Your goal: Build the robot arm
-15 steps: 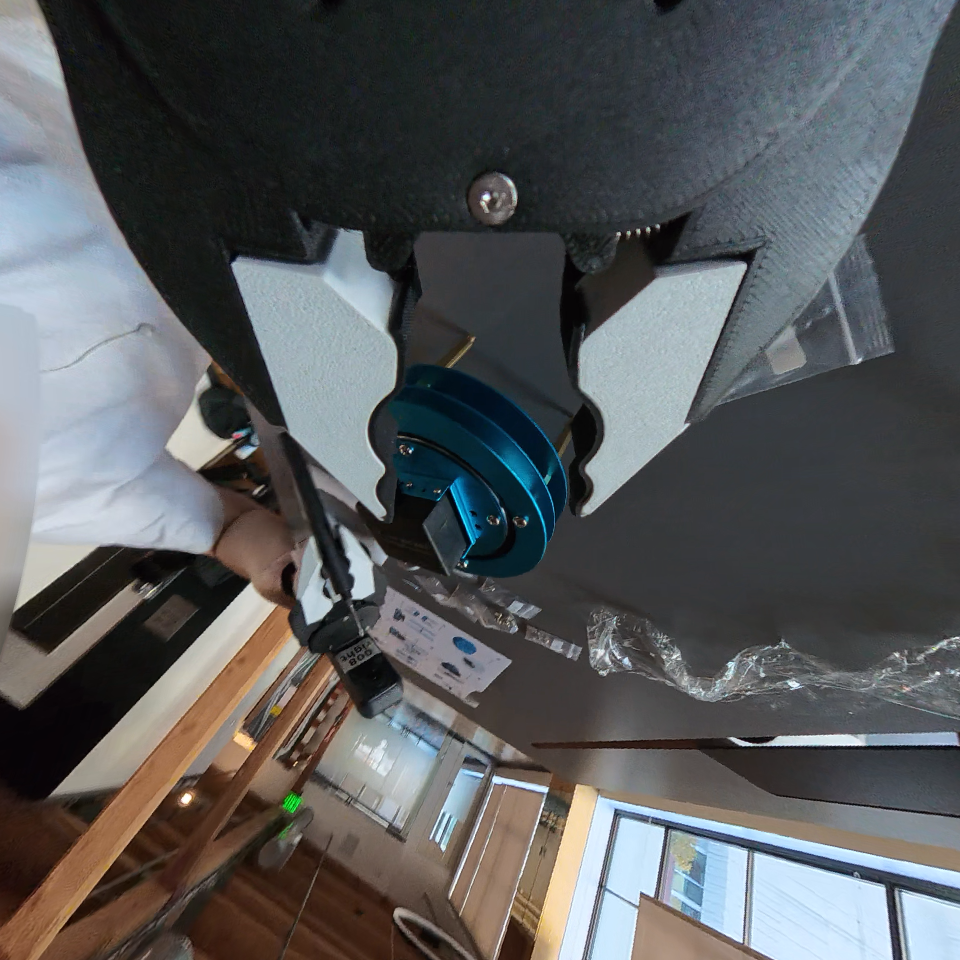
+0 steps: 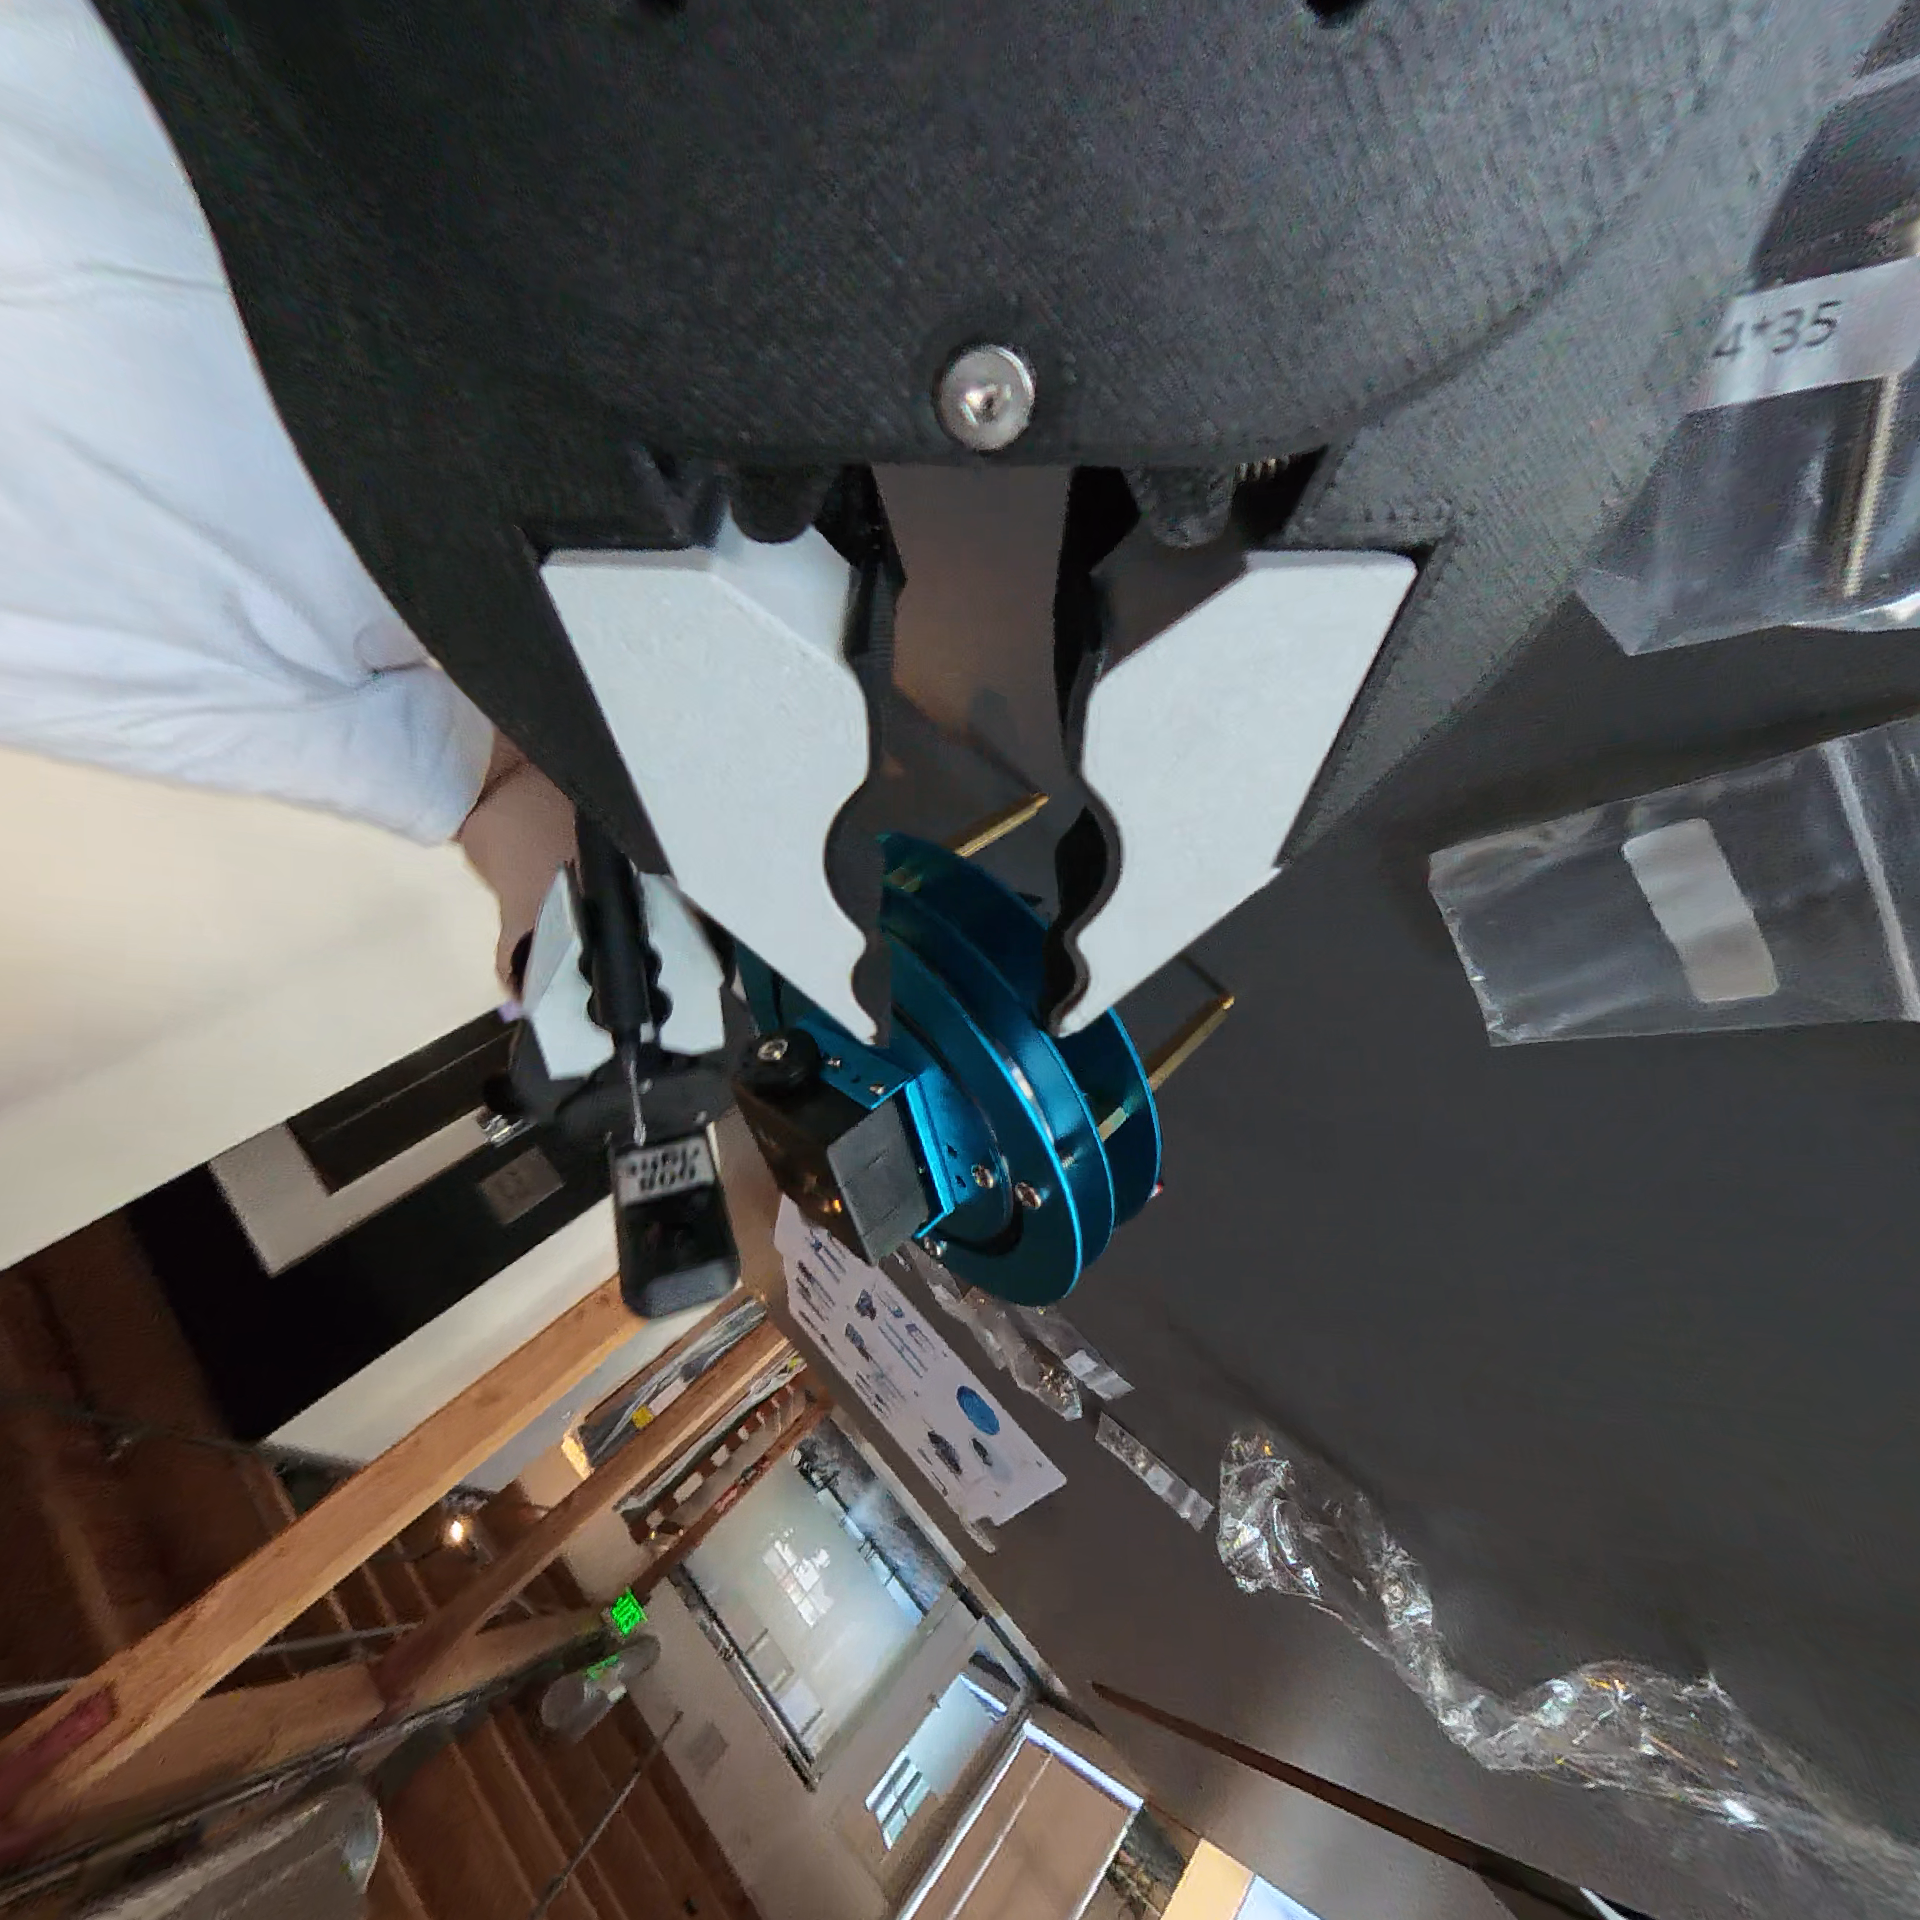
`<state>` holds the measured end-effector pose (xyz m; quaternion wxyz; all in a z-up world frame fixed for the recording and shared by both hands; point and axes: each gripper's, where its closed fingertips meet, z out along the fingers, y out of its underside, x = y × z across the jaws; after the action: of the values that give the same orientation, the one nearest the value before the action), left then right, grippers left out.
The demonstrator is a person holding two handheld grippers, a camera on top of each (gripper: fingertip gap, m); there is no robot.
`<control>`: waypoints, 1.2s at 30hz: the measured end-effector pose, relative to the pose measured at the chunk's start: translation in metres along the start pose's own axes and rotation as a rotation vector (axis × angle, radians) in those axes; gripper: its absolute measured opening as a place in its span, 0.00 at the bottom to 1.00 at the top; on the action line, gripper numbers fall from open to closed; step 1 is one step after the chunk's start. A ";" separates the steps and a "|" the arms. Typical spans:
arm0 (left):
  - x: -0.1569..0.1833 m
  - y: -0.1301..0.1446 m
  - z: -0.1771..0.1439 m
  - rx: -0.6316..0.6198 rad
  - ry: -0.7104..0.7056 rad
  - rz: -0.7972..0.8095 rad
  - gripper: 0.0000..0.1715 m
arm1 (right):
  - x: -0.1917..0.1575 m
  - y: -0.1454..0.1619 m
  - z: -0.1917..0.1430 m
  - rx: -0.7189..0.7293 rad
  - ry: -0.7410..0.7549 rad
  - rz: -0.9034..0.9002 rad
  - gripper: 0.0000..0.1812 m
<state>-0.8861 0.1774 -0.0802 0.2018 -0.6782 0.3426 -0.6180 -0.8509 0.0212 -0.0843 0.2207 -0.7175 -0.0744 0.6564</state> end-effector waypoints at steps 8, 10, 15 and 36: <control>-0.004 -0.003 0.007 0.015 -0.065 -0.118 0.17 | 0.012 0.001 -0.007 0.104 0.021 -0.104 0.09; -0.004 0.007 0.013 -0.043 -0.103 -0.123 0.17 | 0.011 0.000 -0.014 0.118 -0.011 -0.095 0.09; -0.002 0.009 0.013 0.073 -0.144 -0.185 0.14 | 0.005 0.002 -0.023 0.083 -0.074 -0.066 0.09; 0.108 0.106 0.038 0.364 -0.195 -0.171 0.26 | -0.028 0.029 -0.016 -0.048 -0.234 -0.003 0.09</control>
<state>-0.8713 0.0218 -0.0842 0.3002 -0.7137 0.1455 -0.6159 -0.8436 -0.0194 -0.0707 0.1942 -0.6410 -0.1162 0.7334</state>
